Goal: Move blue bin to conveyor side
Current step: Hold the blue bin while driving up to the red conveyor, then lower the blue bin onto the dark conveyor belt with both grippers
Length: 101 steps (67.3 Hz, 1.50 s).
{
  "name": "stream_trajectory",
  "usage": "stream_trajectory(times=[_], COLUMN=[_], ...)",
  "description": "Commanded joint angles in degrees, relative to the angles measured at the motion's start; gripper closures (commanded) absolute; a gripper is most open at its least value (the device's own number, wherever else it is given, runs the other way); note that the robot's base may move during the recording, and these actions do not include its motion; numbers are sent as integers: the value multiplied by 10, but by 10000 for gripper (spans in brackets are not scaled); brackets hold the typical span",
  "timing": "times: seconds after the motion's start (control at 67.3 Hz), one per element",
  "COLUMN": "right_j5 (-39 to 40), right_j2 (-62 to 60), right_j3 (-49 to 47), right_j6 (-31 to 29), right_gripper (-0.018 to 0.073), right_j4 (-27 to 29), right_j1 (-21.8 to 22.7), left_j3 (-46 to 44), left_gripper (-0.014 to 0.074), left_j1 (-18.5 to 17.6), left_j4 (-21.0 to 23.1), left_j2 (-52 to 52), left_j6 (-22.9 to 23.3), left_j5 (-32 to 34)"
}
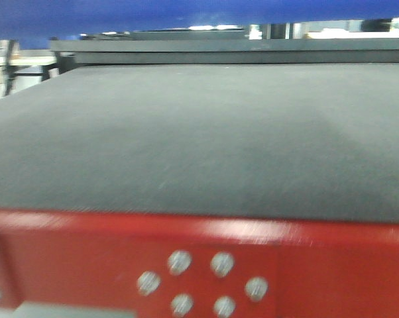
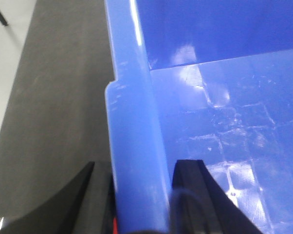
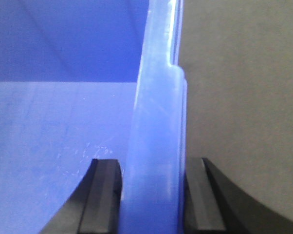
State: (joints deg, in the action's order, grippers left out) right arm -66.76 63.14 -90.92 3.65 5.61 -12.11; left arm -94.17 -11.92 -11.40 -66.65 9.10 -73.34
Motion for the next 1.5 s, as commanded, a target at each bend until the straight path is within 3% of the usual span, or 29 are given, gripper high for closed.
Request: stream_trajectory(times=[0.0, 1.486], right_j5=[58, 59], right_j2=[-11, -11], right_j3=[-9, -9], right_j6=[-12, -12], right_gripper=[631, 631], right_j4=[-49, -49], right_j1=[4, 4], left_j3=[-10, -10], left_gripper=[604, 604], left_j1=[3, 3], left_j4=[-68, -69], left_j2=[10, 10], left_j6=[-9, -9], left_j5=[34, 34])
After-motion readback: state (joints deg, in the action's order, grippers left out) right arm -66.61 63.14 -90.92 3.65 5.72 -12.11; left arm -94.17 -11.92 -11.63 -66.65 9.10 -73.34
